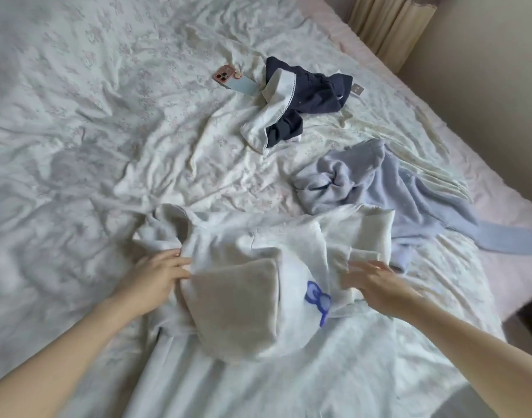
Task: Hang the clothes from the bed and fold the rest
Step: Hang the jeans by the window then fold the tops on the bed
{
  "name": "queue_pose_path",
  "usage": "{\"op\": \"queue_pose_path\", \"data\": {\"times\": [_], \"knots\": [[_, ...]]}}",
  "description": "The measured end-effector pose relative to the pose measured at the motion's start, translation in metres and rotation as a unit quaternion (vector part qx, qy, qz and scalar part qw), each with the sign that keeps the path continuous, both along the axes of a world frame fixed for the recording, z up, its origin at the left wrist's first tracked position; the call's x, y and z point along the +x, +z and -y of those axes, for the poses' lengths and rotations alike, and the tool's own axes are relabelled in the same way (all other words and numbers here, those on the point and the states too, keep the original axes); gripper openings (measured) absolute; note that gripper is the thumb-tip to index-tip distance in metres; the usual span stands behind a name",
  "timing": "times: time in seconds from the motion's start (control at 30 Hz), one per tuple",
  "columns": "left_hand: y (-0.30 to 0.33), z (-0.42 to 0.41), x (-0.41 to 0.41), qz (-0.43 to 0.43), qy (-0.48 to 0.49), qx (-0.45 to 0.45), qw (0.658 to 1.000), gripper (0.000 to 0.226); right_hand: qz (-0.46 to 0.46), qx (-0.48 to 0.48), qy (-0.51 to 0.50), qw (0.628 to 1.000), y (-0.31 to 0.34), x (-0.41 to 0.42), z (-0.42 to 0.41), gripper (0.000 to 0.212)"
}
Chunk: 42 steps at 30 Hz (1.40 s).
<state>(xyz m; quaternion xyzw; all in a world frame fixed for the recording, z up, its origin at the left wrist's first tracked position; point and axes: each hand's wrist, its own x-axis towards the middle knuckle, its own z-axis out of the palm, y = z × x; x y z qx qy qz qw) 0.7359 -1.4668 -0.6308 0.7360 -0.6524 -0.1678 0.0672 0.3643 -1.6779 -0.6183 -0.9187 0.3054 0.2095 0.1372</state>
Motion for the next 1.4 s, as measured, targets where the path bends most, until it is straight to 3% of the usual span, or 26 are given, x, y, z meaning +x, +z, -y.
{"op": "queue_pose_path", "data": {"times": [0.03,0.07,0.17,0.23,0.3,0.4,0.47,0.53,0.6,0.73,0.83,0.97,1.1,1.2,1.4], "knots": [[0.001,-0.002,-0.004,0.017,0.013,0.035,0.999,0.034,-0.035,-0.012,0.004,0.999,-0.002,-0.003,-0.002,0.046],[0.005,-0.002,-0.01,0.015,0.033,0.01,0.999,0.03,-0.037,-0.032,-0.011,0.999,-0.003,-0.003,-0.008,0.045],[0.014,0.012,-0.044,-0.029,0.075,-0.135,0.988,0.043,0.115,-0.08,-0.07,0.988,-0.001,0.022,-0.032,0.042],[0.012,0.021,-0.069,-0.087,0.074,-0.15,0.982,0.054,0.22,-0.055,-0.035,0.973,-0.003,0.049,-0.053,0.048],[0.003,0.021,-0.091,-0.12,0.043,-0.024,0.992,0.068,0.194,0.018,0.02,0.981,-0.014,0.068,-0.072,0.054],[-0.027,0.005,-0.109,0.036,-0.036,0.182,0.982,0.074,0.003,0.057,0.079,0.995,-0.042,0.061,-0.08,0.051],[-0.038,-0.002,-0.111,0.092,-0.07,0.227,0.967,0.078,-0.06,0.051,0.095,0.992,-0.051,0.046,-0.072,0.05],[-0.039,0.002,-0.105,0.102,-0.08,0.245,0.961,0.076,-0.064,0.033,0.088,0.994,-0.049,0.044,-0.062,0.043],[-0.031,0.015,-0.096,0.088,-0.083,0.212,0.97,0.059,-0.034,-0.016,0.058,0.998,-0.04,0.053,-0.05,0.035],[-0.023,0.058,-0.067,0.134,-0.081,-0.031,0.987,0.032,0.067,-0.125,-0.012,0.99,-0.022,0.084,-0.012,0.027],[-0.026,0.1,-0.027,0.119,0.026,0.091,0.988,0.06,0.094,-0.129,-0.058,0.986,-0.018,0.108,0.028,0.04],[-0.033,0.14,0.021,0.085,0.054,0.314,0.944,0.106,0.008,-0.099,-0.027,0.995,-0.029,0.145,0.078,0.058],[-0.035,0.16,0.021,0.111,0.011,0.391,0.914,0.117,-0.127,0.086,-0.067,0.986,-0.04,0.162,0.094,0.071],[-0.026,0.167,0.017,0.092,0.007,0.389,0.916,0.108,-0.164,0.126,-0.068,0.976,-0.042,0.156,0.093,0.078],[-0.011,0.148,0.024,-0.059,0.085,0.393,0.914,0.048,-0.18,0.229,-0.107,0.951,-0.024,0.136,0.095,0.097]]}}
